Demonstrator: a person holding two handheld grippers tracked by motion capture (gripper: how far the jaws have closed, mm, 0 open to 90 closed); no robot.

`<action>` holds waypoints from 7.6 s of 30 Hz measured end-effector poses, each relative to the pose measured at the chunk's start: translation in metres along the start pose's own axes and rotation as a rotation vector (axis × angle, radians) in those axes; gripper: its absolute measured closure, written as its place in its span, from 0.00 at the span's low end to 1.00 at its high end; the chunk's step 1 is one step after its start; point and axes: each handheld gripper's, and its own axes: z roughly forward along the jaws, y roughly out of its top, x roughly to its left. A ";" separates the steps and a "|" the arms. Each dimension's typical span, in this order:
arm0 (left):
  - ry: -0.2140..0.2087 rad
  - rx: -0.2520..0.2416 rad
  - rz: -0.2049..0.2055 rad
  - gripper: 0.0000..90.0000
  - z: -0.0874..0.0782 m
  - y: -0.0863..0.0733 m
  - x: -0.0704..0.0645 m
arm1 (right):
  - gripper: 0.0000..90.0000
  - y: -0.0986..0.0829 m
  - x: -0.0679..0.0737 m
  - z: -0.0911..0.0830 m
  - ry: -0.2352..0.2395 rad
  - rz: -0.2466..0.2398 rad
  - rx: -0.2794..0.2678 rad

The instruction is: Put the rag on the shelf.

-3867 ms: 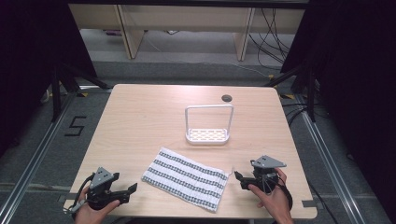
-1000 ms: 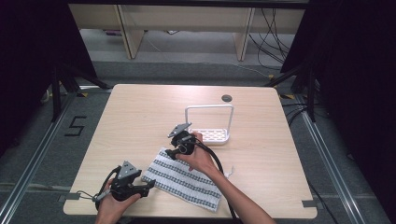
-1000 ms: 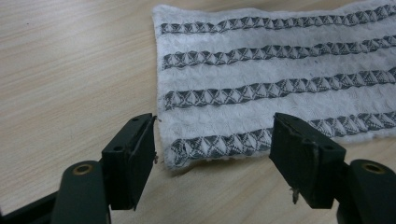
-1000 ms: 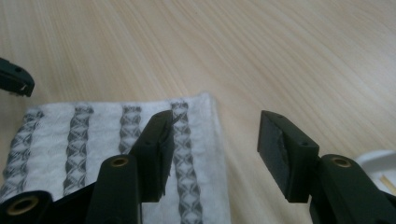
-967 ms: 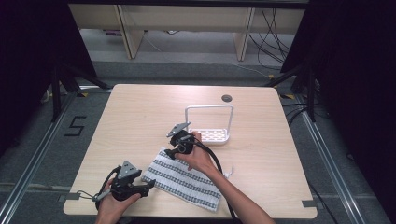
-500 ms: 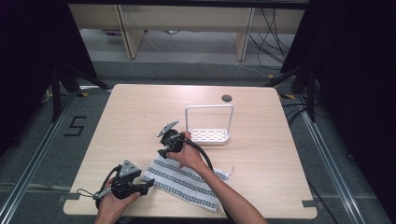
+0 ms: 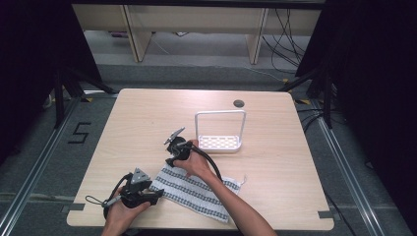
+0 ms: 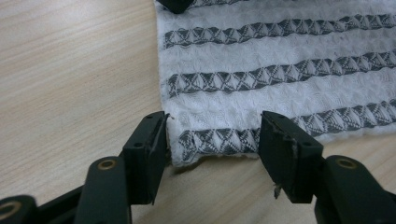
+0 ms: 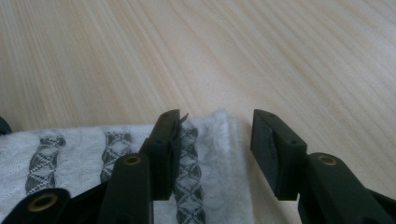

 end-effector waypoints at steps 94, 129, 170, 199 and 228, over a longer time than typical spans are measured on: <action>-0.095 -0.350 0.269 0.93 -0.081 0.282 -0.026 | 0.98 -0.012 -0.075 -0.301 -0.316 0.152 -0.610; -0.010 -0.360 0.135 0.93 -0.028 0.348 -0.009 | 0.97 0.013 -0.143 -0.286 -0.353 0.296 -0.556; 0.033 -0.238 0.030 0.84 0.044 0.331 0.022 | 0.88 0.008 -0.192 -0.221 -0.376 0.402 -0.422; 0.043 -0.191 0.025 0.67 0.024 0.322 0.031 | 0.74 0.003 -0.187 -0.226 -0.357 0.407 -0.312; 0.005 -0.172 -0.036 0.35 -0.002 0.308 0.029 | 0.48 -0.002 -0.157 -0.246 -0.316 0.360 -0.334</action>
